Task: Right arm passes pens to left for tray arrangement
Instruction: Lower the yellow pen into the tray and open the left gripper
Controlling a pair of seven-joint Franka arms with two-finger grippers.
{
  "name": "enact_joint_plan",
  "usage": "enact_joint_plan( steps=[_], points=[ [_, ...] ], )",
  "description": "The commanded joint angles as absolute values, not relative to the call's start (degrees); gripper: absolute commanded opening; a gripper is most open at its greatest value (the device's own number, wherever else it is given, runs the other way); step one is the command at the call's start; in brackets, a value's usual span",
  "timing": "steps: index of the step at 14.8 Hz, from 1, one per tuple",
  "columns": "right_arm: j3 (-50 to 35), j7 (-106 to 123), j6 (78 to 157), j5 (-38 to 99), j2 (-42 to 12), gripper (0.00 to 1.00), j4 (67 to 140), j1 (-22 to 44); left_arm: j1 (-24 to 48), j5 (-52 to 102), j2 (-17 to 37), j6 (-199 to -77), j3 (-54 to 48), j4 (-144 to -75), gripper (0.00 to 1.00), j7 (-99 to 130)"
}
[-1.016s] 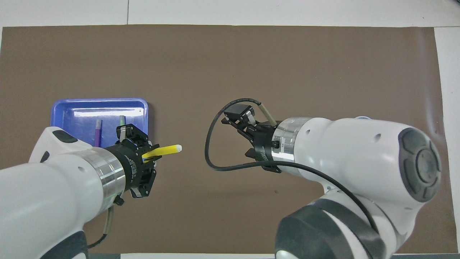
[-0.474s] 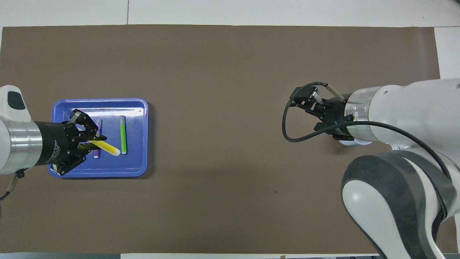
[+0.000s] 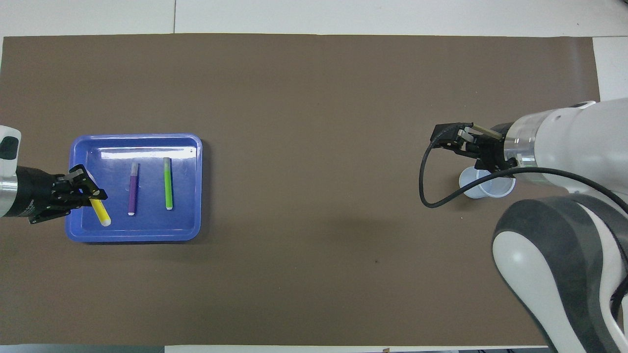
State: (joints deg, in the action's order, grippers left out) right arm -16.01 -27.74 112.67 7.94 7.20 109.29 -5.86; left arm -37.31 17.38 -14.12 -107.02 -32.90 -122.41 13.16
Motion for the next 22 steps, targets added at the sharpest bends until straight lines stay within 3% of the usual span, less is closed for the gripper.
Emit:
enact_joint_plan(
  steps=[1,4,9,14,21,22],
  points=[
    [-14.52,-22.69,107.07,3.62,4.40,1.00,102.68,-5.98,-36.48,8.22,-6.98,-112.74,-33.22,-122.78,0.00,6.26],
    [-8.72,-18.65,101.18,0.44,1.33,1.00,95.56,-1.94,-36.30,0.11,0.51,-119.16,-33.22,-122.78,0.00,1.33],
    [-5.63,-13.37,93.62,-3.42,-1.40,1.00,88.69,-0.18,-37.09,-8.60,7.81,-126.46,-33.14,-122.96,0.00,-3.16],
    [-1.85,-12.30,86.59,-3.61,-1.50,1.00,87.01,1.06,-39.20,-8.88,9.58,-129.02,-33.13,-124.18,0.00,-4.40],
    [0.43,-12.31,84.55,0.43,0.53,1.00,89.56,1.05,-40.43,-8.88,9.05,-131.75,-33.13,-126.91,0.00,-4.04],
    [1.14,-11.61,84.55,0.61,0.96,1.00,90.17,1.23,-40.78,-8.88,9.05,-131.75,-33.13,-127.00,0.30,-3.96]
  ],
)
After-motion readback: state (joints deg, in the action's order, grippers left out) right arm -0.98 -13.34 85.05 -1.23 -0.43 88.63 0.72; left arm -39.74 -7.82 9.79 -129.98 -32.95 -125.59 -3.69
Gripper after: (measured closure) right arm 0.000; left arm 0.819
